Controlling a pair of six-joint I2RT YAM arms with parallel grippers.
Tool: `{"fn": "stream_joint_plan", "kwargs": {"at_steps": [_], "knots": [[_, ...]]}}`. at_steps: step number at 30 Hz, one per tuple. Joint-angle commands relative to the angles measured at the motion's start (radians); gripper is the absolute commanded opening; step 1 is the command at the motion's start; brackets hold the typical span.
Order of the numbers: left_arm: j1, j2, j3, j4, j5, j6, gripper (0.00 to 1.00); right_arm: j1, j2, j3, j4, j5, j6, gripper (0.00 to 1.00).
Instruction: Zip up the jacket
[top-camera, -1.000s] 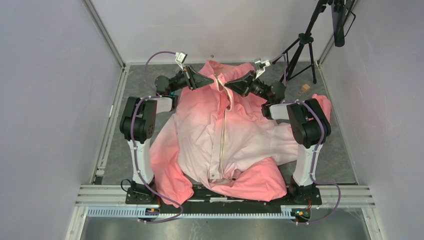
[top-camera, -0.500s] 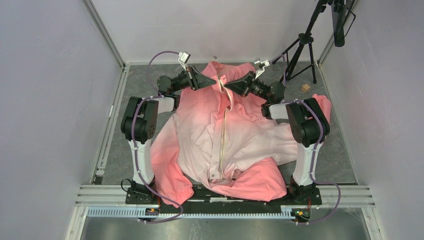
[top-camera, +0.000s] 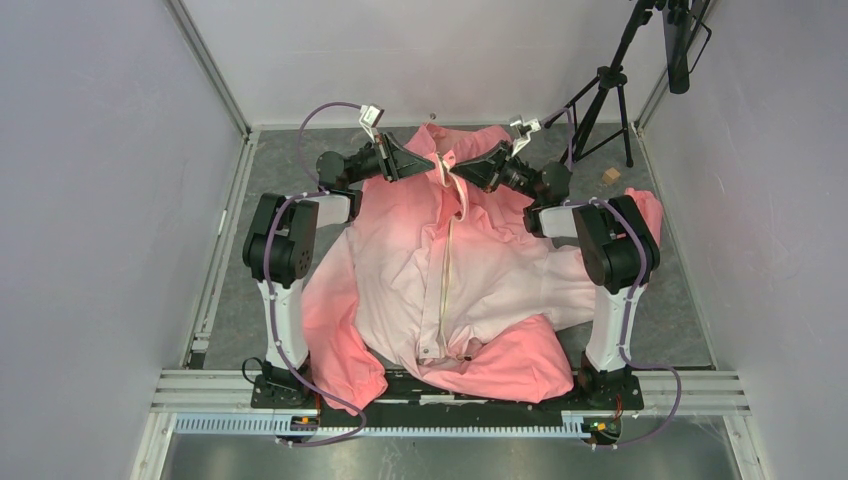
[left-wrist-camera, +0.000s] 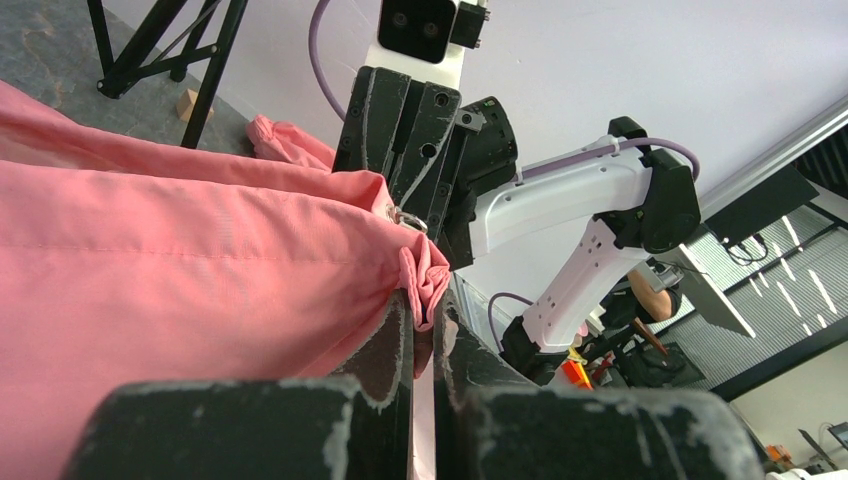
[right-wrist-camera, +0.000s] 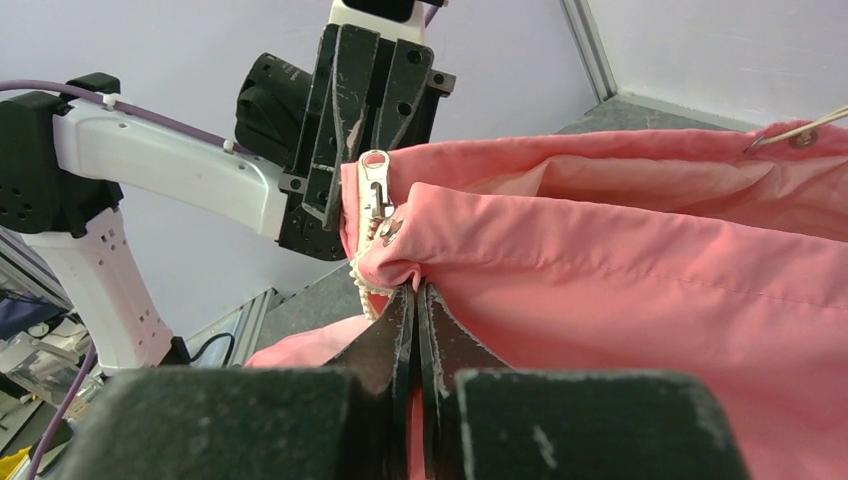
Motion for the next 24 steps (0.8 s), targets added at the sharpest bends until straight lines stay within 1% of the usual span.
{"fn": "stream_joint_plan", "kwargs": {"at_steps": [1,6,15,19,24], "knots": [[-0.012,-0.057,0.015,0.085,0.034,-0.039,0.02,-0.001,0.006,0.045,0.006,0.009,-0.017,0.03],[-0.018,-0.058,0.02,0.086,0.033,-0.044,0.02,0.003,0.009,0.065,-0.039,0.014,-0.027,0.01],[-0.029,-0.063,0.028,0.086,0.032,-0.053,0.02,0.011,0.012,0.09,-0.081,0.016,-0.041,0.01],[-0.029,-0.054,0.034,0.085,0.028,-0.061,0.02,0.015,0.006,0.091,-0.058,0.006,-0.03,0.01],[-0.016,-0.033,0.039,0.086,0.011,-0.085,0.02,0.016,-0.032,0.045,0.011,0.013,-0.02,0.01]]}}
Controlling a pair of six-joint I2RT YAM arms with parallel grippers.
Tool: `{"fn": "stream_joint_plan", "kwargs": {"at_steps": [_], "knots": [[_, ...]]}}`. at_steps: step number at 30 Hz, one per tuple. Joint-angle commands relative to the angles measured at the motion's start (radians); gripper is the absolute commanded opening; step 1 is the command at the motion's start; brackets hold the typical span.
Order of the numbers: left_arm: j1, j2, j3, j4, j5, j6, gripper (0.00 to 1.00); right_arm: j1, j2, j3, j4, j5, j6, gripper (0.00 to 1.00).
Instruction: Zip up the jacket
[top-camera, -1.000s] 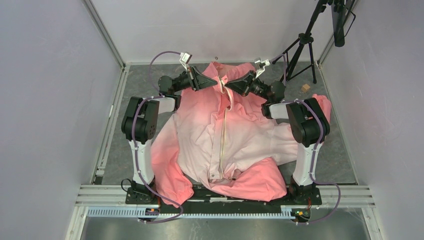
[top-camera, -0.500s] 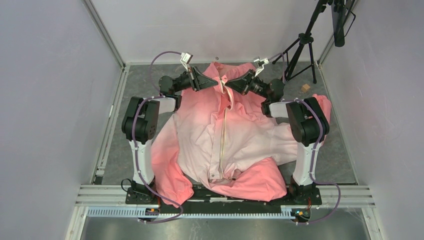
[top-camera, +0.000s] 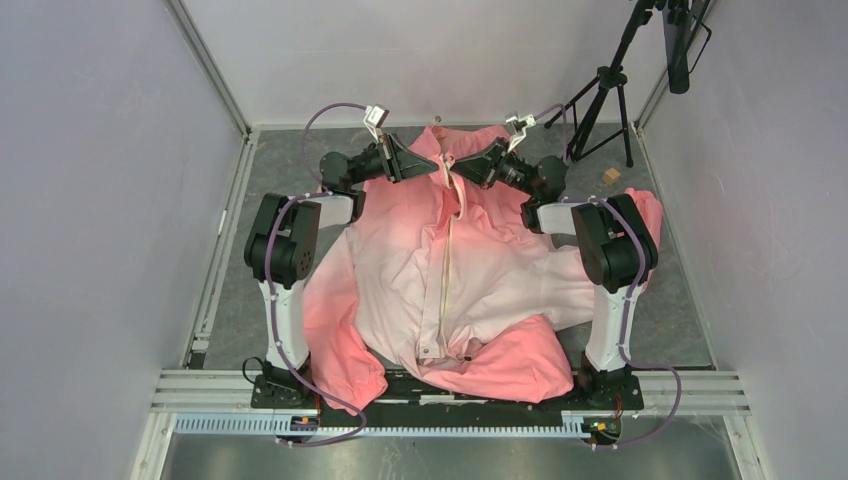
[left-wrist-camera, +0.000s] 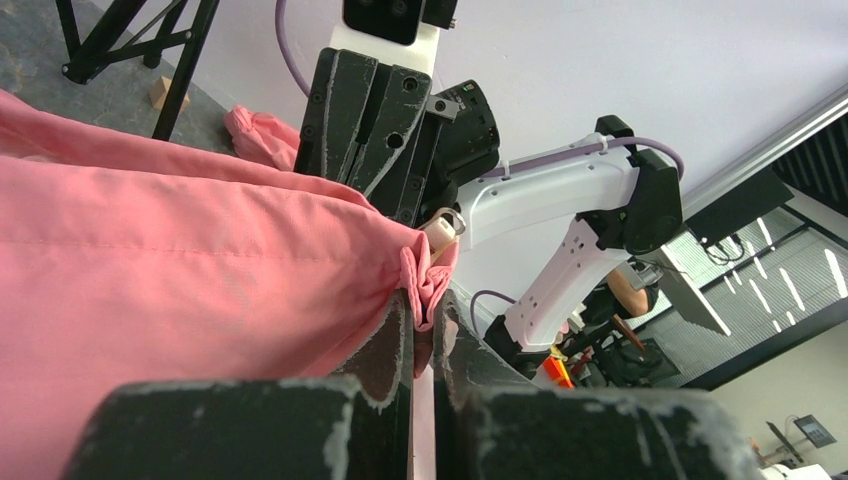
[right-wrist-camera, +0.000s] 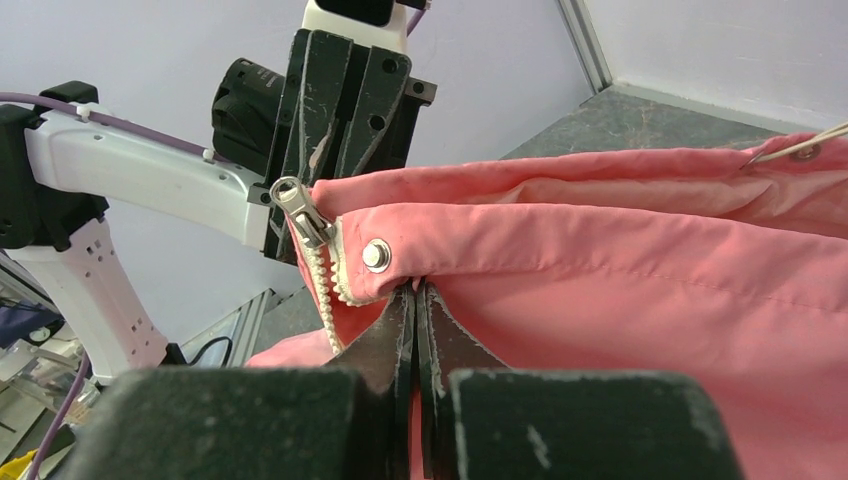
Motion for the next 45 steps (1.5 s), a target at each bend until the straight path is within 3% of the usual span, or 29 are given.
{"fn": "stream_joint_plan", "kwargs": {"at_steps": [1,9,21,27,33,39,45], "knots": [[0.011,-0.025,0.04,0.084,0.005,-0.063,0.02,0.009,-0.047,-0.006,0.109,0.006,0.004,0.01],[0.026,-0.008,0.038,0.065,-0.012,-0.09,0.02,0.007,-0.068,-0.013,0.073,0.023,-0.03,0.01],[0.023,-0.029,0.013,-0.074,-0.024,0.012,0.02,0.022,-0.126,-0.037,-0.039,0.07,-0.136,0.01],[0.023,-0.084,-0.029,-0.234,-0.044,0.14,0.02,0.043,-0.208,-0.066,-0.243,0.181,-0.325,0.01],[0.019,-0.162,-0.077,-0.491,-0.101,0.334,0.02,0.051,-0.201,-0.079,-0.148,0.189,-0.249,0.0],[0.019,-0.185,-0.095,-0.504,-0.134,0.327,0.02,0.061,-0.164,-0.07,-0.074,0.16,-0.211,0.01],[0.02,-0.21,-0.118,-0.569,-0.182,0.355,0.18,0.06,-0.135,-0.073,0.045,0.132,-0.206,0.01]]}}
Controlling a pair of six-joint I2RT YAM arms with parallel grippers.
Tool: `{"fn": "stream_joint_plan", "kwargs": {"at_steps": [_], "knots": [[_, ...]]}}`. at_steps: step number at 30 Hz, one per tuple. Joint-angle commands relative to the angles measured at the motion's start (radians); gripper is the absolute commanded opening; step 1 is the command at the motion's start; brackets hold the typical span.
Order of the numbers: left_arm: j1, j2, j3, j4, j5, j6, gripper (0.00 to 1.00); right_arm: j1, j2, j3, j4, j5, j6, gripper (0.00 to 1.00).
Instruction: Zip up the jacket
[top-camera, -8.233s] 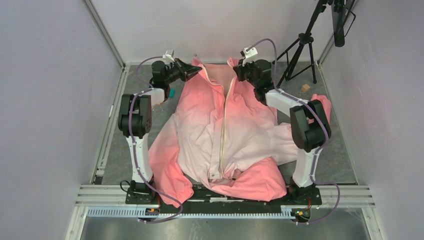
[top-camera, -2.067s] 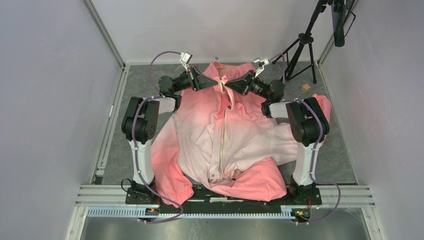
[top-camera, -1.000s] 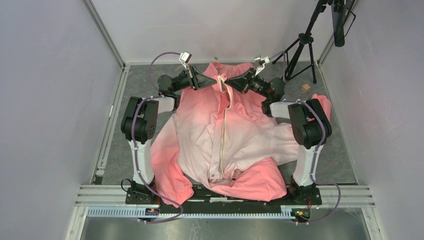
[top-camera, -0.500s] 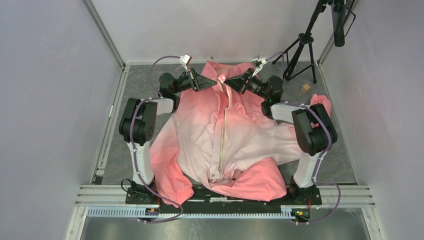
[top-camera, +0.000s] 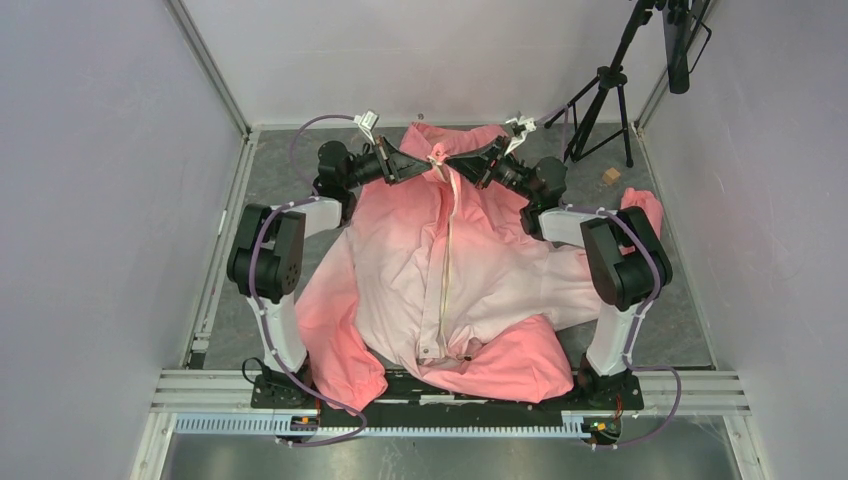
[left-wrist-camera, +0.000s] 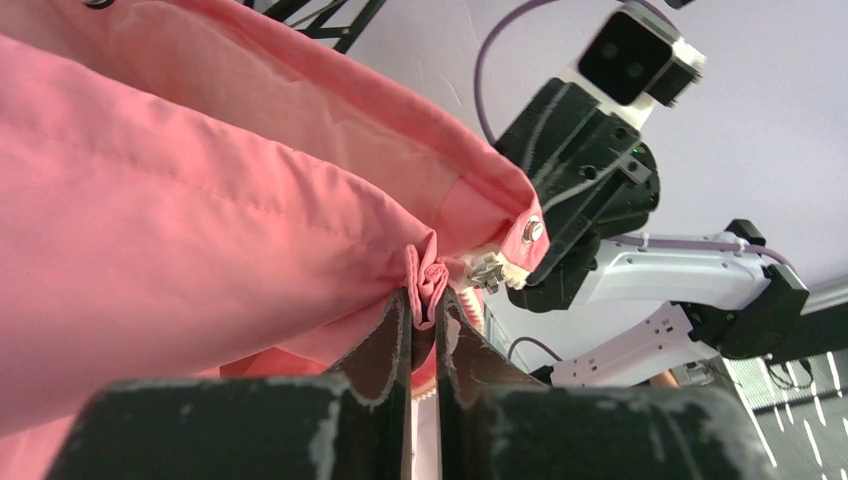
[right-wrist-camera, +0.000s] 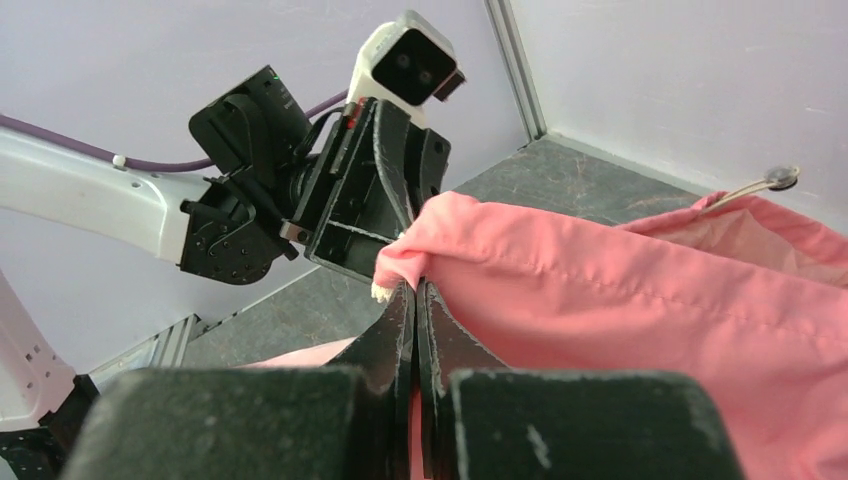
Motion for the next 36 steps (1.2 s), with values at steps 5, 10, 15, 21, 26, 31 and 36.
{"fn": "stream_joint_plan", "kwargs": {"at_steps": [5,10,15,21,26,31,36], "knots": [[-0.003,-0.092,-0.051,-0.117,-0.088,0.105,0.26,0.008,0.086,0.075,0.24,-0.043,0.042,0.01],[-0.003,-0.103,-0.06,-0.113,-0.096,0.094,0.34,0.015,0.096,0.091,0.186,-0.039,-0.007,0.01],[0.003,-0.14,-0.105,-0.126,-0.112,0.111,0.47,0.018,0.117,0.111,0.207,-0.053,-0.006,0.01],[0.04,-0.263,-0.168,-0.285,-0.16,0.198,0.68,0.018,0.13,0.15,0.193,-0.069,-0.01,0.01],[0.05,-0.414,-0.12,-0.642,-0.258,0.355,0.78,0.018,0.135,0.158,0.199,-0.088,0.01,0.01],[0.049,-0.467,0.014,-0.815,-0.339,0.441,0.94,0.017,0.143,0.166,0.218,-0.099,0.024,0.01],[0.045,-0.38,0.146,-0.788,-0.282,0.442,0.9,0.017,0.156,0.18,0.222,-0.107,0.034,0.01]]}}
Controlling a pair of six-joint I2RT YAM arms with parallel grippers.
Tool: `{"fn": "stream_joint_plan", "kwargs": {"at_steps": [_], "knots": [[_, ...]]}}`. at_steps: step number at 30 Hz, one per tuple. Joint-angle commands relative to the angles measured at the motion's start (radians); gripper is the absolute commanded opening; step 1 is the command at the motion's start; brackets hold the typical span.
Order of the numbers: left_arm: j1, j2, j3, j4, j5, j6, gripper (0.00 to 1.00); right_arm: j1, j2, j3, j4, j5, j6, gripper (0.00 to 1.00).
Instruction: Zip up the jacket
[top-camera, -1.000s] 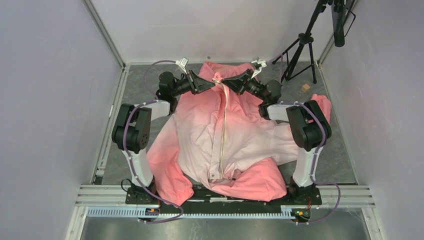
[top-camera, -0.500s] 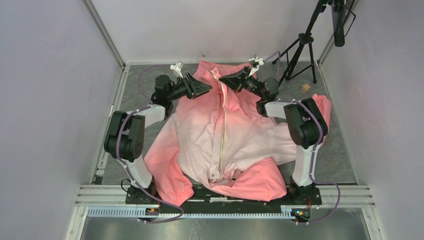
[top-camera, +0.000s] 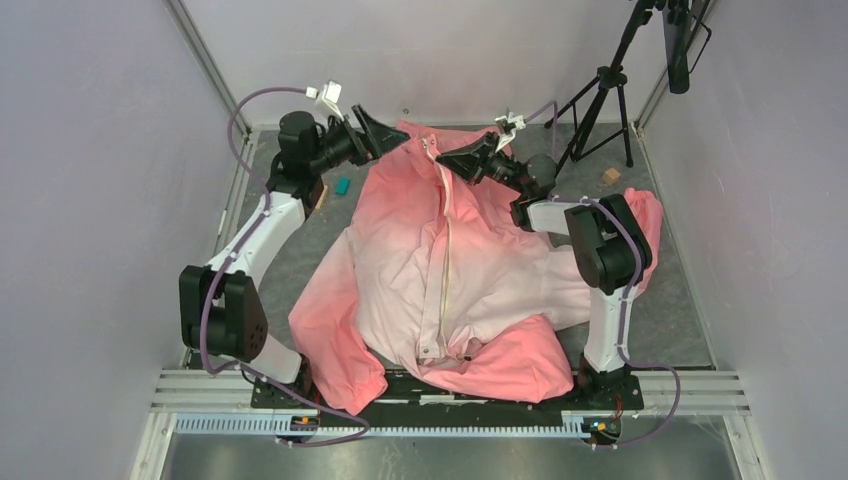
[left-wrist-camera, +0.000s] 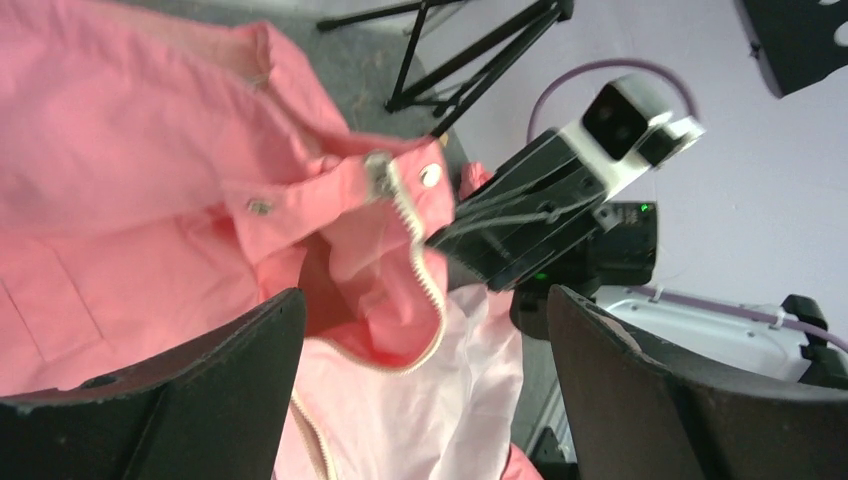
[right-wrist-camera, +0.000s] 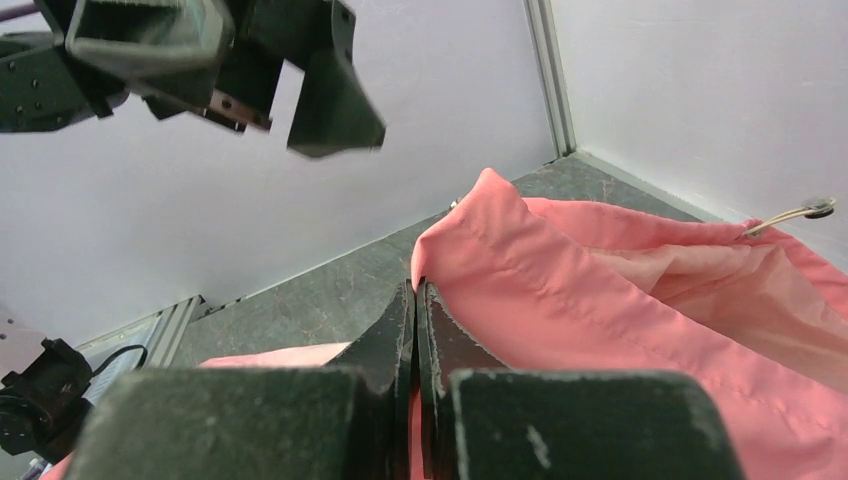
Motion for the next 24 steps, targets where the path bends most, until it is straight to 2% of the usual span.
{"fn": "stream_joint_plan", "kwargs": {"at_steps": [1,5,7,17,24], "knots": [[-0.005,0.08,0.147,-0.029,0.052,0.1,0.9,0.007,0.005,0.053,0.081,-0.027,0.012,0.01],[-0.006,0.197,0.289,-0.026,0.244,0.154,0.83,0.007,0.003,0.053,0.075,-0.033,0.011,0.0],[-0.011,0.24,0.341,-0.043,0.285,0.172,0.82,0.007,0.003,0.053,0.072,-0.034,0.011,0.01],[-0.046,0.341,0.459,-0.142,0.259,0.264,0.81,0.006,0.019,0.072,0.075,-0.037,0.022,0.01],[-0.054,0.36,0.487,-0.189,0.224,0.304,0.81,0.006,0.027,0.079,0.075,-0.039,0.024,0.01]]}}
